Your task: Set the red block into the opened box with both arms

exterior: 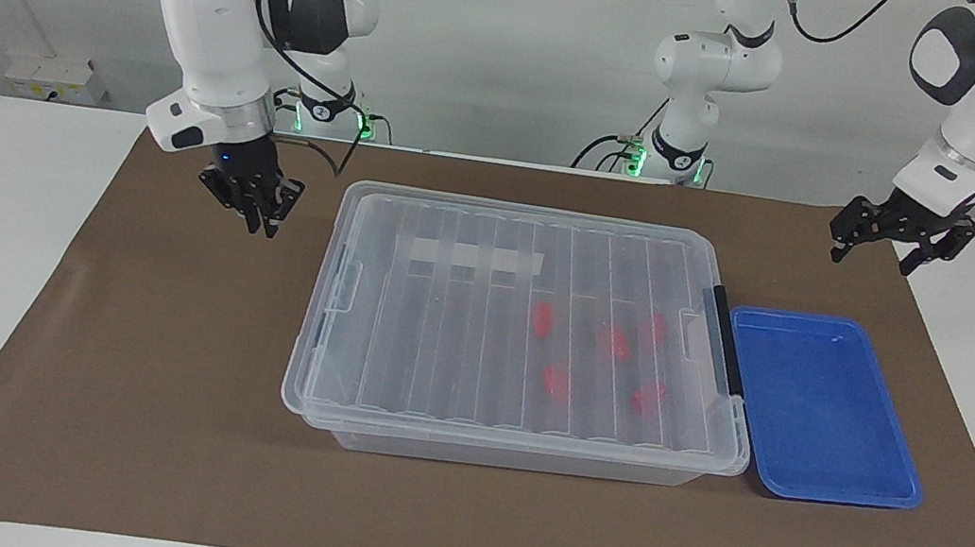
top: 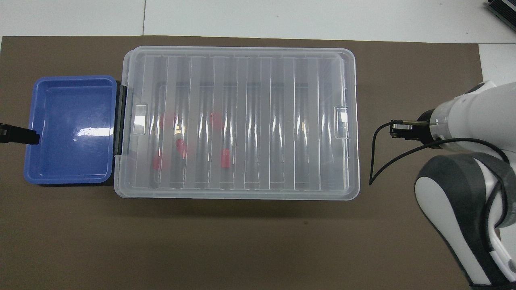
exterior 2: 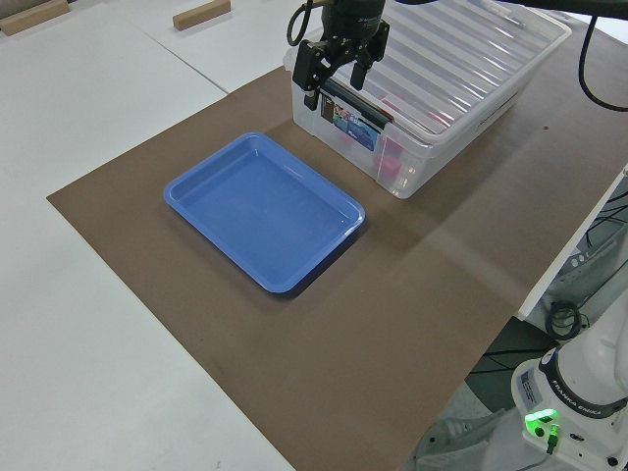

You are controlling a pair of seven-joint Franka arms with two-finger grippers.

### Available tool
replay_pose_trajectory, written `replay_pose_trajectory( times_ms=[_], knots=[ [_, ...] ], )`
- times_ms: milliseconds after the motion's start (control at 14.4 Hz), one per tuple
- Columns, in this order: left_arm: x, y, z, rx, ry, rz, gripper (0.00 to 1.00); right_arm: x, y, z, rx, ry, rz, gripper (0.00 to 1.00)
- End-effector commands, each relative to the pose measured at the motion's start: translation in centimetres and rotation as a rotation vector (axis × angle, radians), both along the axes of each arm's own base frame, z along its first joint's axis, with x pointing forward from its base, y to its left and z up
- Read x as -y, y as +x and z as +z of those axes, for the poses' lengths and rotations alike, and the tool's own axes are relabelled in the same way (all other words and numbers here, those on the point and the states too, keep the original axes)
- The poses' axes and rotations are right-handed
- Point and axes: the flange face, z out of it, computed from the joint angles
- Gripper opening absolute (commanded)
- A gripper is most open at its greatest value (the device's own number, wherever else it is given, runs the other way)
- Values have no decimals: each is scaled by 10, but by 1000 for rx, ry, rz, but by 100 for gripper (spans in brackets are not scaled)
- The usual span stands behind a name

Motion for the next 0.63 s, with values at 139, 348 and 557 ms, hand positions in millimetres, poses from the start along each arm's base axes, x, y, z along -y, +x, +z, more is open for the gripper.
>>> replay_pose_trajectory(
  times_ms=[139,348,557],
  knots=[
    [1,-7,3,8,-12,12,100,6,-2,55,-17,-2,-39,100],
    [1,-7,2,8,-12,13,100,8,2,88,-28,-2,-42,100],
    [1,-7,3,8,-12,13,100,9,12,120,-31,-20,-38,100]
  ],
)
